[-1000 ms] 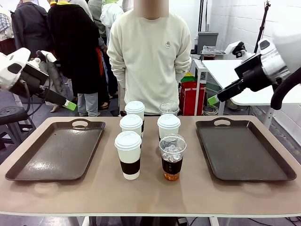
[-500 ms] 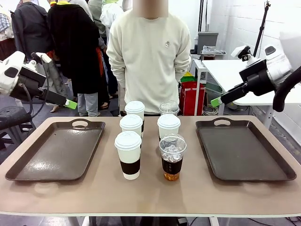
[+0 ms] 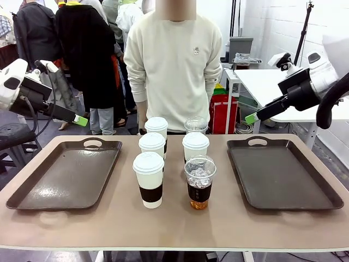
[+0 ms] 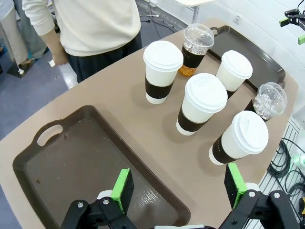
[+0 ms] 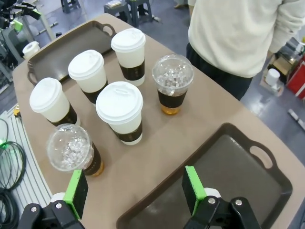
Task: Distribute the coffee onto the tray.
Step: Pick up one iced Americano and place it on the right Handle tray.
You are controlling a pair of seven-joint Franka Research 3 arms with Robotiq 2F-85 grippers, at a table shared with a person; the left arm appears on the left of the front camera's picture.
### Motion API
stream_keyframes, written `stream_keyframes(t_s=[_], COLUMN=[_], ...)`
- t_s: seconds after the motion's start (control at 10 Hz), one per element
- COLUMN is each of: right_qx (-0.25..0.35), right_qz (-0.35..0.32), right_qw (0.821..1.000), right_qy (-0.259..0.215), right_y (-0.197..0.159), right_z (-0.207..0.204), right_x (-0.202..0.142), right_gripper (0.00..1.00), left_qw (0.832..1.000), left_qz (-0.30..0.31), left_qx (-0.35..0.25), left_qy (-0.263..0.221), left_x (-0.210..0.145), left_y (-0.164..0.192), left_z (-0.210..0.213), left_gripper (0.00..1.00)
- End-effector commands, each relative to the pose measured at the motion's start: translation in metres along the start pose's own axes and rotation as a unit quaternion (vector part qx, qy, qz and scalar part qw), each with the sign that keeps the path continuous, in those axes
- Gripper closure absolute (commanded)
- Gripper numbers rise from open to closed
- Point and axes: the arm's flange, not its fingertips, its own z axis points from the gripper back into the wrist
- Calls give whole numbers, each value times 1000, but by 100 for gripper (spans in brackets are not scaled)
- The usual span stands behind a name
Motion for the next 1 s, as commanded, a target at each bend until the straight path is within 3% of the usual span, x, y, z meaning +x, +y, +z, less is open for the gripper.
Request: stream_keyframes(t_s=[0.0, 0.6, 0.9], right_qx=[1, -30, -10], right_qz=[0, 0, 74], right_qw=[1000, 1000, 997], right_qy=[-2, 0, -36], right_y=[0, -54, -88], right_z=[-1, -28, -44], right_x=[0, 32, 54], right_gripper=[0, 0, 0], left_qw=[1000, 1000, 1000], left_qz=[4, 4, 4], left_qx=[-5, -5, -5], left_qy=[1, 1, 1], left_x=[0, 0, 0], left_y=[-1, -1, -1], left_z=[-1, -1, -1], left_gripper=[0, 0, 0])
